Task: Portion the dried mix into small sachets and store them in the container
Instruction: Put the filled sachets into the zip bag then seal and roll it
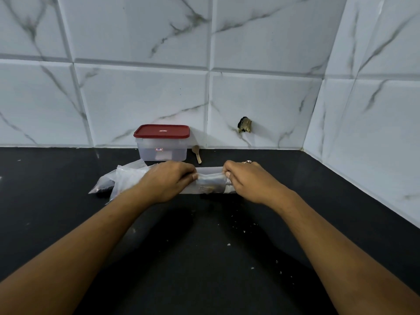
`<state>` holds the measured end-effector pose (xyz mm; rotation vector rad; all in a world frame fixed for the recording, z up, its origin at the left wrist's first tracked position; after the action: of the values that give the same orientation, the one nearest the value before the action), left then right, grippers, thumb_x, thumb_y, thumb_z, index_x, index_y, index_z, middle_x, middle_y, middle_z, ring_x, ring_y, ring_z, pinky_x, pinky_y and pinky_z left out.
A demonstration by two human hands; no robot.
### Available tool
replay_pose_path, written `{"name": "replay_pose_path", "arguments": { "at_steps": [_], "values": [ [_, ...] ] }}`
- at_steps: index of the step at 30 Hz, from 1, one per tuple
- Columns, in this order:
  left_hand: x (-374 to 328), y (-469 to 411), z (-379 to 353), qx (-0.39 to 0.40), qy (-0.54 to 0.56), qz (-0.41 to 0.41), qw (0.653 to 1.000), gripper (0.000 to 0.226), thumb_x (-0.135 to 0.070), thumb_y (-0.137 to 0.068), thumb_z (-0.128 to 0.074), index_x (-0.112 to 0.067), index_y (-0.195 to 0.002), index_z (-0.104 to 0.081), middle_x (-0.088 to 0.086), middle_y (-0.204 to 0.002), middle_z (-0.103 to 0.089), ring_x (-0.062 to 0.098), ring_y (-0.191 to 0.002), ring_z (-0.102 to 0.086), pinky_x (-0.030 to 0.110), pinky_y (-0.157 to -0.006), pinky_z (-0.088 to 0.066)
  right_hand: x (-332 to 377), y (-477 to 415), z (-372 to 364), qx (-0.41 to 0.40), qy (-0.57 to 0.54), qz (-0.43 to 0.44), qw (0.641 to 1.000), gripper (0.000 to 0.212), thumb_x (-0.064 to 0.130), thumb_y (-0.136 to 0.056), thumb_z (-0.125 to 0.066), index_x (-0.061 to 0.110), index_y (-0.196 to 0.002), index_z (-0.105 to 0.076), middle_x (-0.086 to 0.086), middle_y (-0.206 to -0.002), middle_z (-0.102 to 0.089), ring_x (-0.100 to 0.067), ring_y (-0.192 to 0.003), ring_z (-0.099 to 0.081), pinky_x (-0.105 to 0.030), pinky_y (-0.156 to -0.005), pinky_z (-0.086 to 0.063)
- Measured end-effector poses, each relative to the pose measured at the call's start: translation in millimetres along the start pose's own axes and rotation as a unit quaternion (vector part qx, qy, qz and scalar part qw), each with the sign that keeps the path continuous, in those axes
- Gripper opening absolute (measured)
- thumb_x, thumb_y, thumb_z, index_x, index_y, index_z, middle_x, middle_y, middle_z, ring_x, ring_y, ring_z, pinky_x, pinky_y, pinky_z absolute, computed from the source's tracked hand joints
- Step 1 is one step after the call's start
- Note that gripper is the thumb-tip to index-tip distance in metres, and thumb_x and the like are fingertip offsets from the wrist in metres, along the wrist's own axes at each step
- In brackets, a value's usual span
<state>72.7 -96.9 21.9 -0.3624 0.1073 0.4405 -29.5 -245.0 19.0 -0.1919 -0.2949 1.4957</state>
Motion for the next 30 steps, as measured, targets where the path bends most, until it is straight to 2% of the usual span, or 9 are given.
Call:
{"name": "replay_pose_path", "arguments": {
  "at_steps": [4,7,11,17,22,24,26,28,30],
  "values": [
    [0,-5,-9,0.049,0.002,0.013,0.999,0.018,-0.040,-0.107,-0.046,-0.034,-0.099,-0.061,-0.006,-0.097,-0.066,0.013,-0.088,-0.061,0.042,-0.084,-0.053,1,1,-7,0.052,-0.006,-0.018,0.998,0.014,0.028,-0.111,-0.036,0.027,-0.104,-0.048,0.007,-0.089,-0.059,-0.017,-0.084,-0.057,-0.033,-0.076,-0.033],
    [-1,-6,-14,0.073,0.000,0.015,0.997,0.017,-0.038,-0.108,-0.046,-0.034,-0.098,-0.059,-0.008,-0.095,-0.062,0.012,-0.086,-0.058,0.037,-0.080,-0.048,2,2,-9,0.070,-0.003,-0.025,0.997,0.015,0.028,-0.111,-0.034,0.026,-0.103,-0.047,0.003,-0.089,-0.060,-0.018,-0.083,-0.057,-0.033,-0.074,-0.032],
    [0,-6,-17,0.084,-0.010,0.024,0.996,0.026,-0.038,-0.108,-0.045,-0.025,-0.111,-0.068,-0.008,-0.098,-0.061,0.015,-0.091,-0.060,0.037,-0.083,-0.048,3,2,-13,0.090,-0.006,-0.035,0.995,0.013,0.027,-0.110,-0.035,0.029,-0.103,-0.045,0.007,-0.086,-0.054,-0.015,-0.081,-0.054,-0.034,-0.070,-0.034],
    [-1,-6,-22,0.119,-0.014,0.037,0.992,0.030,-0.038,-0.109,-0.044,-0.022,-0.122,-0.067,-0.009,-0.104,-0.059,0.010,-0.092,-0.056,0.033,-0.084,-0.043,5,3,-15,0.122,-0.034,-0.042,0.991,0.010,0.026,-0.110,-0.039,0.031,-0.104,-0.046,0.013,-0.087,-0.050,-0.005,-0.079,-0.050,-0.026,-0.062,-0.034],
    [0,-5,-24,0.134,-0.004,0.042,0.990,0.032,-0.037,-0.109,-0.045,-0.021,-0.125,-0.067,-0.003,-0.114,-0.066,0.013,-0.099,-0.060,0.039,-0.094,-0.050,3,2,-17,0.120,-0.044,-0.045,0.991,0.011,0.026,-0.108,-0.041,0.033,-0.101,-0.047,0.012,-0.089,-0.052,-0.008,-0.082,-0.053,-0.030,-0.065,-0.038],
    [-1,-5,-21,0.121,-0.005,0.035,0.992,0.030,-0.037,-0.109,-0.045,-0.021,-0.118,-0.069,-0.001,-0.112,-0.068,0.015,-0.098,-0.062,0.041,-0.094,-0.051,3,3,-17,0.119,-0.051,-0.046,0.991,0.012,0.026,-0.109,-0.041,0.033,-0.101,-0.048,0.012,-0.088,-0.052,-0.009,-0.081,-0.053,-0.031,-0.065,-0.039],
    [-3,-5,-14,0.078,0.011,0.020,0.997,0.026,-0.037,-0.108,-0.046,-0.023,-0.103,-0.067,-0.003,-0.100,-0.068,0.015,-0.091,-0.062,0.040,-0.086,-0.051,0,2,-12,0.098,-0.071,-0.046,0.992,0.013,0.028,-0.110,-0.041,0.033,-0.102,-0.049,0.010,-0.090,-0.057,-0.011,-0.081,-0.056,-0.033,-0.067,-0.045],
    [-4,-4,2,0.012,0.040,0.003,0.999,0.021,-0.038,-0.107,-0.050,-0.028,-0.093,-0.063,-0.006,-0.087,-0.065,0.013,-0.081,-0.060,0.036,-0.075,-0.047,-5,-1,3,0.034,-0.093,-0.034,0.994,0.013,0.029,-0.109,-0.043,0.033,-0.102,-0.052,0.010,-0.091,-0.062,-0.011,-0.082,-0.060,-0.038,-0.073,-0.051],
    [-3,-3,21,-0.051,0.086,-0.003,0.995,0.016,-0.037,-0.103,-0.057,-0.028,-0.092,-0.064,-0.010,-0.083,-0.065,0.010,-0.078,-0.061,0.034,-0.071,-0.047,-11,-3,24,-0.027,-0.135,-0.026,0.990,0.010,0.029,-0.107,-0.050,0.031,-0.102,-0.058,0.012,-0.092,-0.065,-0.010,-0.085,-0.063,-0.038,-0.077,-0.054]
  ]
}}
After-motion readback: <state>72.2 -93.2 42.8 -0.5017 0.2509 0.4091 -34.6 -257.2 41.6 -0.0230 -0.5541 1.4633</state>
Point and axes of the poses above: each hand's wrist, its own y-axis away from the middle knuckle, its own z-axis out of the back of the hand, x = y × z, the point moved 8 cm from there along -y, towards the middle knuckle
